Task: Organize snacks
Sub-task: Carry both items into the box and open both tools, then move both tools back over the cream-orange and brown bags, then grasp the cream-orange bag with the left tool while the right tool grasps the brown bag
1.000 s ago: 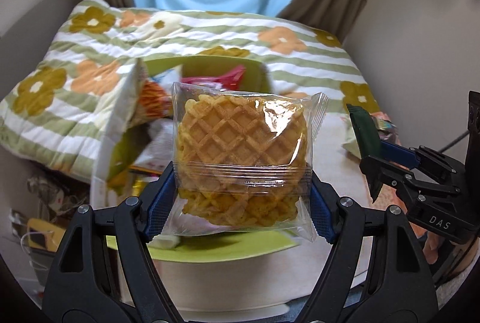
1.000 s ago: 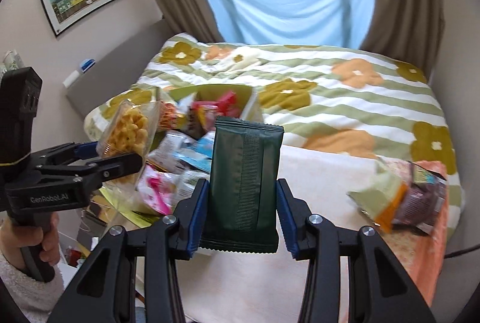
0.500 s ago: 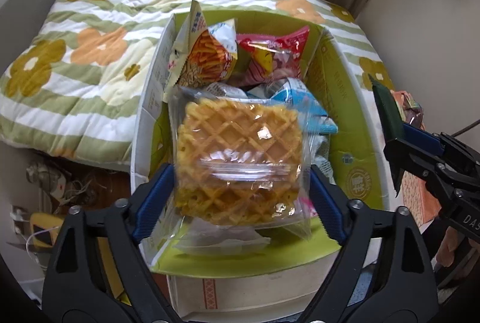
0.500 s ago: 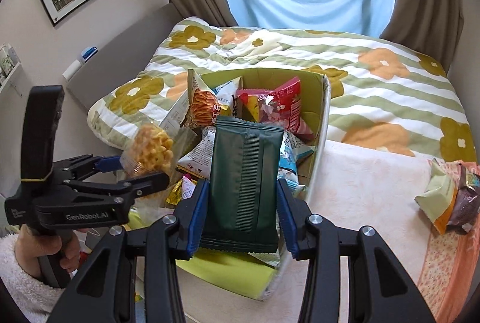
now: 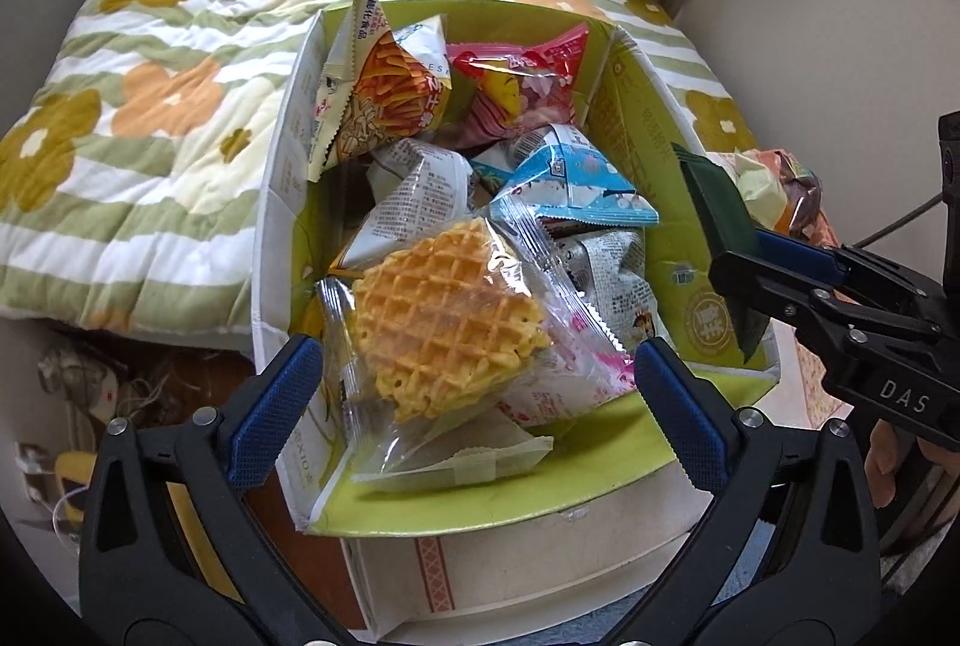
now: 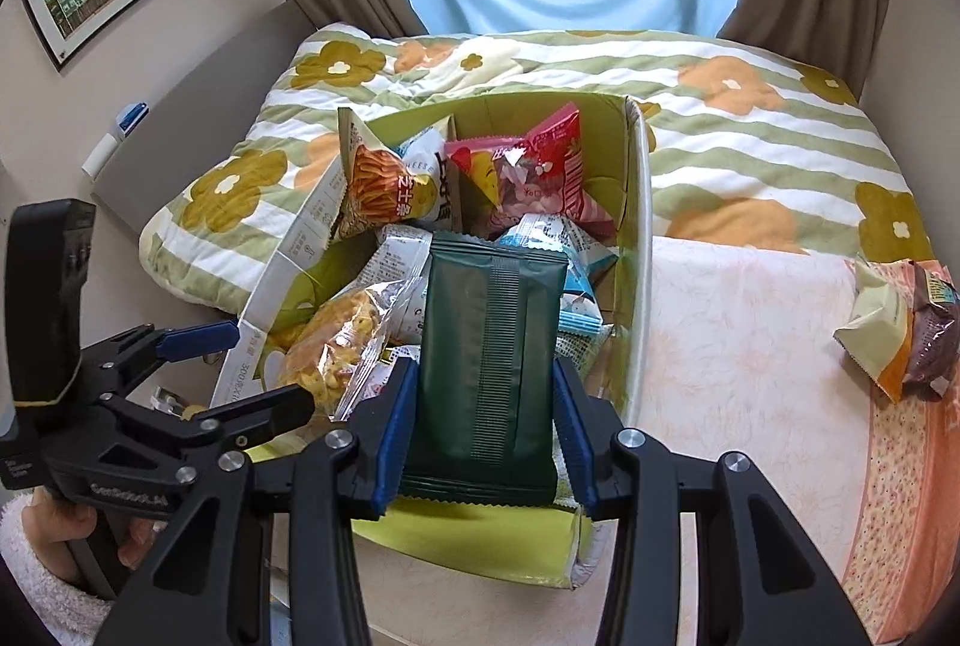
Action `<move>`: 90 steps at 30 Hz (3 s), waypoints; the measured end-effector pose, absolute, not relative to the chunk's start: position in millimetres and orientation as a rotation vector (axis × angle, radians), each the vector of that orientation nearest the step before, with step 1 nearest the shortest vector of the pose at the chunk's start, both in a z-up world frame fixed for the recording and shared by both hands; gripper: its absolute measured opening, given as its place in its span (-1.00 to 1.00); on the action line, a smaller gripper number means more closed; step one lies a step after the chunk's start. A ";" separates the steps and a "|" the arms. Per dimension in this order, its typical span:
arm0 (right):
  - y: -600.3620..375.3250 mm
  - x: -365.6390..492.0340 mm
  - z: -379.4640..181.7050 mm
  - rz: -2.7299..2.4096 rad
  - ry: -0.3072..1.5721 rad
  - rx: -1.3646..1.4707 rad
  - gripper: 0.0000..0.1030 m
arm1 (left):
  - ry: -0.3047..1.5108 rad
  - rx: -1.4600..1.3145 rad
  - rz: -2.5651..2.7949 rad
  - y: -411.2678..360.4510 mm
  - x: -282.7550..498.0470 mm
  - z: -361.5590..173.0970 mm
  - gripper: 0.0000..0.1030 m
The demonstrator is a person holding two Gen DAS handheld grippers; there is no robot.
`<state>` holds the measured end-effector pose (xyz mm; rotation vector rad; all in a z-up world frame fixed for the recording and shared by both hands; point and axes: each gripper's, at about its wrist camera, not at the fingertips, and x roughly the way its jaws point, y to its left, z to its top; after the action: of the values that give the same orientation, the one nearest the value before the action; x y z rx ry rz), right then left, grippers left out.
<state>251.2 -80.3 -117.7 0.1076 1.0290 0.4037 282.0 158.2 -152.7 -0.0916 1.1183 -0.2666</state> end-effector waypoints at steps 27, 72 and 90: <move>-68.8 266.6 -131.9 0.485 1.024 0.111 0.99 | 1.128 -0.127 -0.157 170.4 264.4 -157.4 0.99; -421.1 247.9 -117.5 0.026 0.915 0.136 0.99 | 1.120 0.055 -0.455 -220.8 321.4 -147.3 0.99; -471.3 325.2 -187.8 0.100 1.063 0.275 0.99 | 1.287 0.194 -0.518 -303.7 418.7 -238.1 0.99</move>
<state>325.2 -471.3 -187.8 0.2750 1.0631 0.0996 418.7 -303.7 -238.1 0.1936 1.2874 -0.5185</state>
